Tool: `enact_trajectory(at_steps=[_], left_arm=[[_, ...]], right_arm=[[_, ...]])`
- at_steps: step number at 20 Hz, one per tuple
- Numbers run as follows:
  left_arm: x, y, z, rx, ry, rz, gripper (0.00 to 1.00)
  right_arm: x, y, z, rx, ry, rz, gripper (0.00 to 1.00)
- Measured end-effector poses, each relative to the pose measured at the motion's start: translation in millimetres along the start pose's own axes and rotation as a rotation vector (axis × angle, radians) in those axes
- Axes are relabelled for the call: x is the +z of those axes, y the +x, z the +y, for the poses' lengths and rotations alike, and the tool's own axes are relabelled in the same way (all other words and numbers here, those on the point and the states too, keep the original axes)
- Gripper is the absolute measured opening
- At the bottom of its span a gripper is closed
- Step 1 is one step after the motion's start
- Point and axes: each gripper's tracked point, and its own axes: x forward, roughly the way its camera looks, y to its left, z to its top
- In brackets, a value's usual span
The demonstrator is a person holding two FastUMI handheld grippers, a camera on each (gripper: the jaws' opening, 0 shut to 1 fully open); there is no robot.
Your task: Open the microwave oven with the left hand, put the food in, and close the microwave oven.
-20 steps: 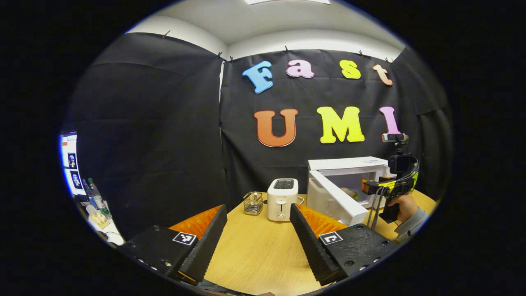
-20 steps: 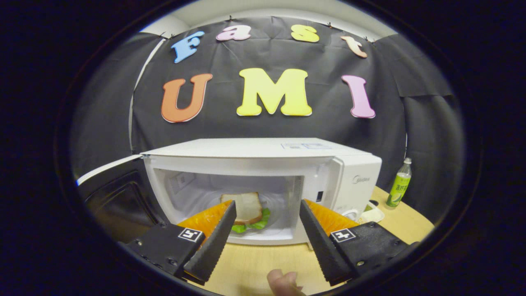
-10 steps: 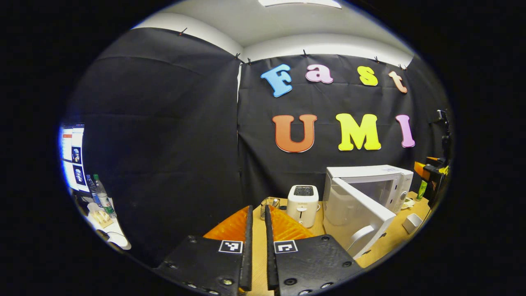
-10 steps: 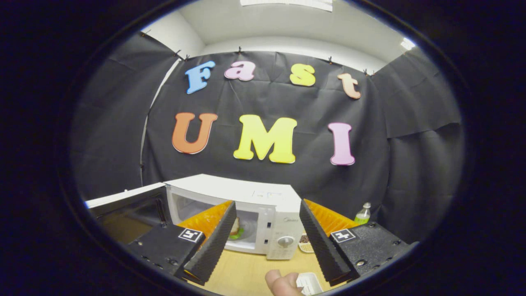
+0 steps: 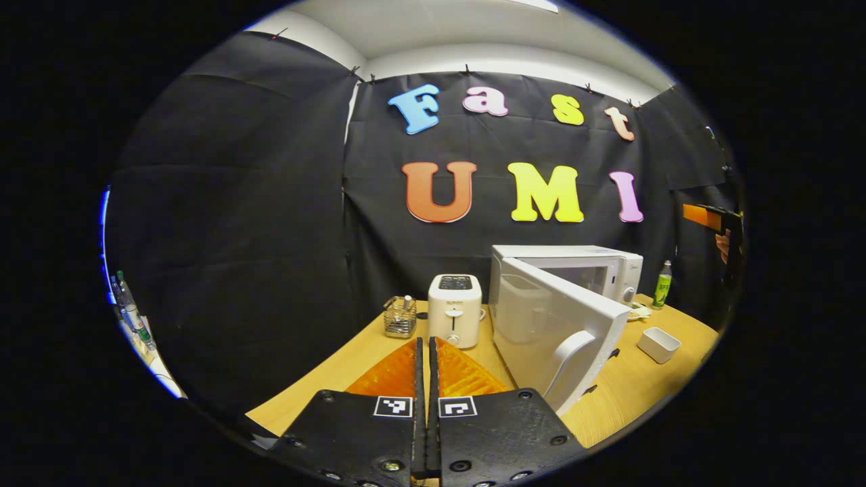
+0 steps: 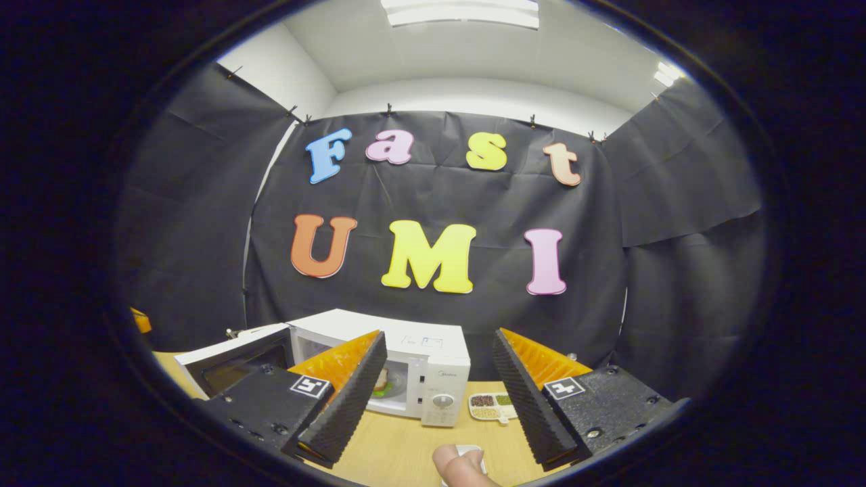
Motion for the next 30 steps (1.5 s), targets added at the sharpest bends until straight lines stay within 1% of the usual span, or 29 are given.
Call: enact_trajectory(at_steps=[3, 4, 5, 6, 7, 8, 9, 10, 12, 14, 15, 16, 17, 18, 19, 20, 21, 24, 25, 26, 28, 30], left_arm=[[-7, 9, -33, -0.113, -0.051, -0.001, 0.00], [-8, 10, -49, -0.171, -0.067, -0.012, 0.00], [-11, 13, -65, -0.228, -0.085, -0.013, 0.00], [-18, 16, -73, -0.261, -0.095, -0.003, 0.00], [-21, 21, -80, -0.289, -0.103, -0.007, 0.00], [-26, 24, -89, -0.318, -0.116, 0.007, 0.00], [-31, 27, -99, -0.343, -0.127, 0.012, 0.00], [-33, 30, -101, -0.348, -0.120, 0.008, 0.00], [-46, 41, -113, -0.370, -0.111, 0.039, 0.00], [-54, 46, -123, -0.376, -0.105, 0.060, 0.00], [-56, 49, -128, -0.376, -0.091, 0.057, 0.00], [-56, 52, -134, -0.378, -0.074, 0.052, 0.00], [-56, 55, -140, -0.384, -0.059, 0.047, 0.00], [-58, 57, -149, -0.393, -0.043, 0.044, 0.00], [-59, 60, -157, -0.403, -0.020, 0.043, 0.00], [-61, 63, -165, -0.415, 0.005, 0.045, 0.00], [-62, 67, -171, -0.423, 0.022, 0.047, 0.00], [-64, 78, -199, -0.454, 0.015, 0.057, 0.00], [-61, 83, -209, -0.470, 0.004, 0.053, 0.00], [-60, 87, -219, -0.488, -0.005, 0.055, 0.00], [-57, 97, -237, -0.508, -0.006, 0.052, 0.00], [-57, 107, -254, -0.520, -0.005, 0.059, 0.00]], right_arm=[[6, -9, -12, -0.006, 0.034, -0.023, 1.00], [5, -10, -16, -0.010, 0.041, -0.027, 0.96], [5, -12, -19, -0.010, 0.051, -0.031, 0.96], [4, -13, -20, -0.001, 0.061, -0.033, 0.96], [1, -14, -21, 0.008, 0.068, -0.032, 1.00], [0, -14, -22, 0.017, 0.078, -0.032, 0.96], [-3, -14, -24, 0.026, 0.091, -0.029, 0.96], [-6, -15, -25, 0.034, 0.101, -0.027, 0.96], [-9, -13, -32, 0.038, 0.109, -0.027, 0.96], [-13, -13, -39, 0.041, 0.111, -0.021, 0.96], [-13, -12, -41, 0.045, 0.115, -0.023, 1.00], [-14, -12, -43, 0.051, 0.120, -0.024, 1.00], [-14, -13, -47, 0.054, 0.121, -0.025, 0.96], [-15, -12, -51, 0.053, 0.119, -0.026, 0.96], [-18, -11, -55, 0.050, 0.114, -0.027, 1.00], [-18, -12, -58, 0.049, 0.111, -0.026, 1.00], [-19, -10, -61, 0.051, 0.109, -0.025, 0.96], [-27, -8, -70, 0.067, 0.101, -0.016, 0.96], [-29, -7, -77, 0.063, 0.099, -0.011, 0.96], [-30, -5, -84, 0.054, 0.101, -0.002, 1.00], [-41, -2, -98, 0.036, 0.110, 0.028, 0.99], [-47, 1, -109, 0.034, 0.122, 0.043, 1.00]])
